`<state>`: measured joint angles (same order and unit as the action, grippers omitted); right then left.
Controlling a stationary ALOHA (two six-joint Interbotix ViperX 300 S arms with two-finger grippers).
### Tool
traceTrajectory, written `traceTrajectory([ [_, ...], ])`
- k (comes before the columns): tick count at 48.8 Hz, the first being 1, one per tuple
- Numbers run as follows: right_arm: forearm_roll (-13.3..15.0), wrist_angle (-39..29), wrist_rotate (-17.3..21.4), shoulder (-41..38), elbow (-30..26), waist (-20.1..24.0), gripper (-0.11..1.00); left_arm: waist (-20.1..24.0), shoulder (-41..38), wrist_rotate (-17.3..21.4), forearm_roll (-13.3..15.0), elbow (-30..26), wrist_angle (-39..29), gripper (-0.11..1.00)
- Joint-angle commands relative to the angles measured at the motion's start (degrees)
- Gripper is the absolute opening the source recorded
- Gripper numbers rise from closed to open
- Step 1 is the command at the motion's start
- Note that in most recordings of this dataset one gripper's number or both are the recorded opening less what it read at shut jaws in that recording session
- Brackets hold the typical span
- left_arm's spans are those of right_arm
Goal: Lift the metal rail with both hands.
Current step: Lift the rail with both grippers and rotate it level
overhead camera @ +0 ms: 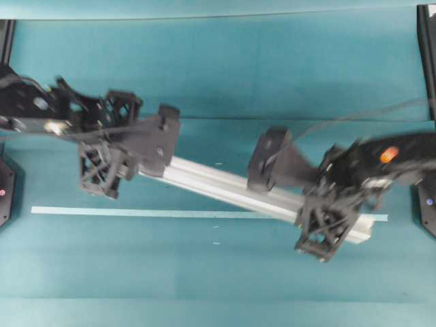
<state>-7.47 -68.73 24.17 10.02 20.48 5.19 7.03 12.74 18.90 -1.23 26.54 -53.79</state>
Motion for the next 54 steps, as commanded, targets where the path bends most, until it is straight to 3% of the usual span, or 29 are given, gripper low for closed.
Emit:
traceTrajectory([
  [1, -0.44, -2.90, 0.18, 1.76, -5.62, -0.44, 0.40, 0.18, 2.64, -0.18, -0.09, -4.31, -1.85, 0.36],
  [12, -0.44, -14.33, 0.09, 1.93, -16.44, -0.44, 0.40, 0.53, 3.60, -0.18, -0.35, -13.62, -10.81, 0.36],
  [22, -0.44, -22.32, -0.09, 1.85, -21.88, -0.70, 0.40, 0.44, 2.11, -0.88, -0.44, -25.22, -21.27, 0.36],
  [31, -0.35, -25.22, -0.18, 2.11, -27.69, -1.05, 0.40, 0.00, 0.62, -1.58, -0.44, -33.40, -26.81, 0.36],
  [43, -0.35, -31.46, -0.18, 1.41, -32.78, -1.32, 0.40, -1.93, -2.11, -2.29, -0.35, -38.41, -31.55, 0.36],
  [54, -0.26, -33.49, 0.09, 0.35, -38.58, -1.32, 0.40, -3.60, -4.48, -6.50, -0.44, -46.41, -37.27, 0.36],
])
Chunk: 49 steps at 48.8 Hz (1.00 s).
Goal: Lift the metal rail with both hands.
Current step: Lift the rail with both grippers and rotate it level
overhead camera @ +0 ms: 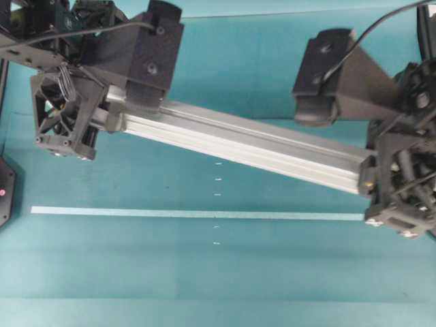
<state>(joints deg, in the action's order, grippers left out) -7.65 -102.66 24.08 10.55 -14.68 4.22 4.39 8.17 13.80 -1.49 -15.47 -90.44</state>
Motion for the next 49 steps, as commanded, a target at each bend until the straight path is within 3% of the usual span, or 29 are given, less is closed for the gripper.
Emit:
traceTrajectory([
  [1, -0.09, 0.35, 0.18, -0.35, -3.87, -0.26, 0.40, -1.14, -0.09, -1.76, -0.18, -5.10, -1.32, 0.36],
  [7, -0.09, -0.09, 0.09, -0.70, -5.54, -0.18, 0.40, -1.76, -1.23, -3.34, -0.18, -8.17, -5.54, 0.36],
  [17, 0.53, -0.09, -1.23, -0.53, -5.19, -0.44, 0.40, -2.55, -1.85, -5.71, -0.09, -8.70, -5.63, 0.36],
  [25, 3.69, 0.18, -6.06, 0.88, -3.25, -2.64, 0.40, -4.04, -1.58, -10.55, -0.09, -8.88, -6.68, 0.36],
  [34, 4.31, 0.79, -11.87, 2.99, 3.08, -6.50, 0.40, -5.54, -0.79, -15.56, -0.26, -9.23, -7.12, 0.33],
  [49, 4.31, 1.14, -12.57, 4.39, 6.24, -7.82, 0.39, -5.80, -1.05, -16.08, -0.79, -8.61, -7.12, 0.33],
])
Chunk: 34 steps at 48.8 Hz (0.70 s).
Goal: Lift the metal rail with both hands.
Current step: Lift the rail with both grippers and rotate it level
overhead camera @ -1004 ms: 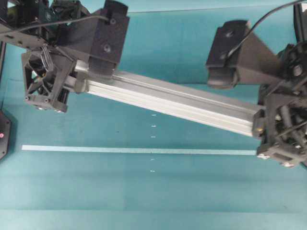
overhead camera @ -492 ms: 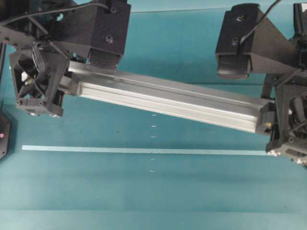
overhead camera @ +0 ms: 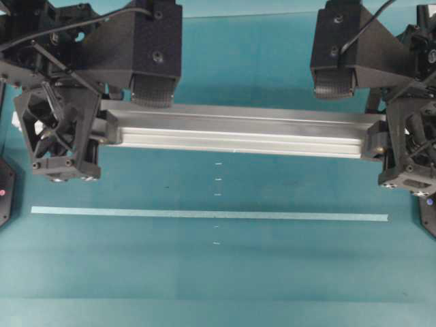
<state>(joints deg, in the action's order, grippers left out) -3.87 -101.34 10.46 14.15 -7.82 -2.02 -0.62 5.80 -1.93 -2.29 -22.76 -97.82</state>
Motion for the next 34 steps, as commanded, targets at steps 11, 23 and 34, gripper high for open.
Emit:
traceTrajectory([
  [11, 0.97, -0.35, 1.05, 0.79, -3.60, -1.76, 0.39, -0.53, 1.23, -0.62, 0.00, -1.58, 0.26, 0.33],
  [23, 0.97, -0.26, 0.97, 0.26, -6.06, -1.67, 0.39, -0.53, 1.32, -1.14, -0.09, -1.67, -0.09, 0.33],
  [34, 0.79, -0.18, 0.88, -0.26, -6.24, -1.67, 0.39, -0.26, 1.41, -1.23, 0.00, -1.14, -0.09, 0.33],
])
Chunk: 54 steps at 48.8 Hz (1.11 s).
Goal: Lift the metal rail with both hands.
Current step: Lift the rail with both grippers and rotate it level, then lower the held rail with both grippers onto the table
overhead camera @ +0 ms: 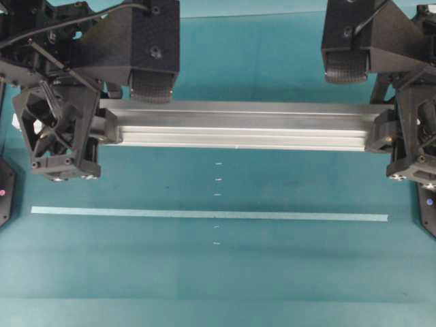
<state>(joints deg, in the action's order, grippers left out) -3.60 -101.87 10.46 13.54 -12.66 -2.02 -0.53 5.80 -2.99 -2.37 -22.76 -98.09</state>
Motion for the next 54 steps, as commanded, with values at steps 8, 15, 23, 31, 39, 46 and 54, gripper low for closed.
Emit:
traceTrajectory([
  [8, 0.26, 0.97, 0.79, -0.18, 1.32, -0.88, 0.39, -0.44, 1.41, -0.18, 0.00, 1.23, 0.18, 0.33],
  [15, 0.26, 4.22, 0.26, -0.35, 7.38, -0.53, 0.39, -0.62, 2.02, -0.26, 0.09, 7.65, 3.08, 0.33],
  [23, 0.26, 9.76, -0.70, -0.53, 17.23, -0.53, 0.39, -0.53, 3.60, -0.09, 0.09, 15.47, 13.10, 0.32],
  [31, 0.26, 17.23, -0.97, -0.53, 23.20, 0.00, 0.39, -0.62, 4.75, -0.09, 0.09, 25.58, 19.95, 0.31],
  [39, 0.44, 23.82, -2.72, -0.97, 28.92, 0.00, 0.39, -0.62, 4.48, 0.35, 0.09, 33.05, 25.66, 0.31],
  [46, 0.44, 29.44, -3.96, -2.29, 34.10, 0.09, 0.39, 0.09, 4.22, 0.44, 0.09, 37.62, 31.11, 0.31],
  [54, 0.35, 36.21, -4.04, -5.19, 38.06, 0.79, 0.39, 0.70, 3.60, 0.44, 0.09, 42.01, 36.21, 0.31],
])
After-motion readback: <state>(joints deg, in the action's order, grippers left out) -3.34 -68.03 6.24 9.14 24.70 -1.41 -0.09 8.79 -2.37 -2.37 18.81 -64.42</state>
